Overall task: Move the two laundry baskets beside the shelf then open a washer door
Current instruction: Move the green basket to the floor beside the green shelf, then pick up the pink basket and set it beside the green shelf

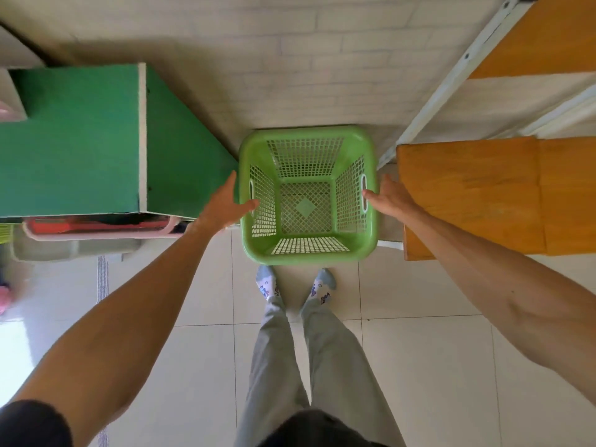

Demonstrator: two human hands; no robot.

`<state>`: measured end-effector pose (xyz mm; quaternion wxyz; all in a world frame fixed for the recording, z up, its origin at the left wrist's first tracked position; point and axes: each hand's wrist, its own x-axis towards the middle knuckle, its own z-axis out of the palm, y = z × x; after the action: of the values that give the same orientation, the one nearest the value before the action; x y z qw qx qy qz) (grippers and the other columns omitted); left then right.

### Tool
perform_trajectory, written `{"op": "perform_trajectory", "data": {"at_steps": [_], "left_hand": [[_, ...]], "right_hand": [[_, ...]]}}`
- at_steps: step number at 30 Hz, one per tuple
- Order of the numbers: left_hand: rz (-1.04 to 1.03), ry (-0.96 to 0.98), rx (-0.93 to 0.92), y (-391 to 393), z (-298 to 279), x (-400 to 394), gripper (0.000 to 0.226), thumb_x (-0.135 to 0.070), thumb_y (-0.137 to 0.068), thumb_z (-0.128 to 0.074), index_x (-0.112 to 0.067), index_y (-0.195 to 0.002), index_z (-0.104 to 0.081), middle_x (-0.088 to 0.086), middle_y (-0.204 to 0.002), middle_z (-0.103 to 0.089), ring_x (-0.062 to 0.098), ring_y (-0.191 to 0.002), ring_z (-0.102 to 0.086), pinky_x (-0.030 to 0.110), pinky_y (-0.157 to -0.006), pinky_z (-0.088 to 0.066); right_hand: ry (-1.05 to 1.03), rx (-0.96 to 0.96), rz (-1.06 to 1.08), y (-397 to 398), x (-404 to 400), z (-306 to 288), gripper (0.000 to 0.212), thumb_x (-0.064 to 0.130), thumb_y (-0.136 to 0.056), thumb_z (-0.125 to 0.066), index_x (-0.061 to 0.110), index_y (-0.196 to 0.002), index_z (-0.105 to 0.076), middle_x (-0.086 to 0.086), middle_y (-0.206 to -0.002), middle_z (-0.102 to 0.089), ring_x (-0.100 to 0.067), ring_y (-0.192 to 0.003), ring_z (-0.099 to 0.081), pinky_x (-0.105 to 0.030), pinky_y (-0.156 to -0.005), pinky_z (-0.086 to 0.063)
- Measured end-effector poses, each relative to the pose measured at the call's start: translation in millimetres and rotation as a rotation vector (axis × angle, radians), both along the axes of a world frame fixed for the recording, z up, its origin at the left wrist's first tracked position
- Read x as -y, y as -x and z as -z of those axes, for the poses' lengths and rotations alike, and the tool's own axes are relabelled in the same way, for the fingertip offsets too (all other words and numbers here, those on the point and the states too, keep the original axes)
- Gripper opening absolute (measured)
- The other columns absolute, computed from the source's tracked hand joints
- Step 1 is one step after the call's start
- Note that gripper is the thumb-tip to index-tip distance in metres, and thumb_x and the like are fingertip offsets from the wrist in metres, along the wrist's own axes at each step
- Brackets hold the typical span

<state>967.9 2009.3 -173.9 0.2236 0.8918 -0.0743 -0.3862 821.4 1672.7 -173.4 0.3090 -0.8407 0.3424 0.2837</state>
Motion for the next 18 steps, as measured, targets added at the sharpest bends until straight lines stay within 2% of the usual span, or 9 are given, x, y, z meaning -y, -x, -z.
{"op": "perform_trajectory", "data": {"at_steps": [2, 4, 6, 9, 12, 15, 18], "left_hand": [[0.065, -0.013, 0.004, 11.4, -48.0, -5.8, 0.104, -0.053, -0.084, -0.070, -0.015, -0.159, -0.009, 0.013, -0.163, -0.023, 0.033, -0.148, -0.027, 0.047, -0.119, -0.025], [0.159, -0.061, 0.031, 25.6, -90.9, -12.9, 0.106, -0.063, -0.082, -0.065, -0.015, -0.159, -0.010, 0.014, -0.163, -0.023, 0.034, -0.148, -0.025, 0.050, -0.120, -0.024], [0.242, -0.090, 0.082, 40.8, -129.9, -18.9, 0.104, -0.065, -0.083, -0.062, -0.016, -0.159, -0.012, 0.015, -0.162, -0.024, 0.035, -0.148, -0.025, 0.052, -0.120, -0.024], [0.335, -0.118, 0.130, 63.2, -180.5, -29.1, 0.102, -0.068, -0.084, -0.058, -0.016, -0.159, -0.014, 0.015, -0.162, -0.025, 0.035, -0.148, -0.025, 0.053, -0.120, -0.023], [0.404, -0.145, 0.171, 88.1, -220.1, -39.1, 0.102, -0.075, -0.082, -0.052, -0.018, -0.159, -0.015, 0.014, -0.162, -0.025, 0.035, -0.149, -0.024, 0.053, -0.120, -0.022], [0.509, -0.167, 0.241, 110.0, -245.9, -42.6, 0.114, -0.090, -0.071, -0.039, -0.020, -0.158, -0.017, 0.014, -0.161, -0.028, 0.034, -0.148, -0.027, 0.054, -0.119, -0.024], [0.613, -0.165, 0.326, 132.5, -262.5, -36.5, 0.125, -0.101, -0.061, -0.026, -0.022, -0.156, -0.022, 0.012, -0.159, -0.034, 0.034, -0.144, -0.034, 0.056, -0.117, -0.030]], "right_hand": [[-0.032, 0.028, -0.021, 10.2, -8.9, -43.5, 0.069, 0.058, -0.092, -0.051, 0.016, -0.145, -0.036, -0.012, -0.140, -0.054, -0.033, -0.121, -0.057, -0.042, -0.099, -0.048], [-0.029, 0.052, -0.053, 24.3, -11.6, -74.1, 0.085, 0.080, -0.081, -0.038, 0.019, -0.141, -0.041, -0.013, -0.130, -0.059, -0.028, -0.110, -0.062, -0.047, -0.094, -0.052], [0.021, 0.050, -0.099, 42.4, -7.9, -94.4, 0.082, 0.078, -0.085, -0.034, 0.015, -0.137, -0.045, -0.013, -0.125, -0.061, -0.027, -0.102, -0.063, -0.047, -0.089, -0.054], [0.117, 0.046, -0.171, 78.4, -15.5, -152.2, 0.088, 0.083, -0.083, -0.020, 0.016, -0.132, -0.048, -0.015, -0.135, -0.054, -0.034, -0.117, -0.056, -0.054, -0.095, -0.049], [0.199, 0.041, -0.176, 122.8, -18.4, -199.6, 0.077, 0.072, -0.090, -0.021, 0.010, -0.123, -0.053, -0.017, -0.133, -0.054, -0.039, -0.123, -0.051, -0.056, -0.098, -0.045], [0.257, 0.063, -0.129, 172.7, -18.6, -242.2, 0.078, 0.068, -0.095, -0.023, 0.012, -0.147, -0.038, -0.017, -0.153, -0.037, -0.038, -0.141, -0.033, -0.054, -0.111, -0.032], [0.312, 0.098, -0.081, 233.2, -11.9, -271.8, 0.082, 0.071, -0.093, -0.023, 0.013, -0.152, -0.032, -0.014, -0.158, -0.030, -0.035, -0.146, -0.026, -0.054, -0.114, -0.027]]}}
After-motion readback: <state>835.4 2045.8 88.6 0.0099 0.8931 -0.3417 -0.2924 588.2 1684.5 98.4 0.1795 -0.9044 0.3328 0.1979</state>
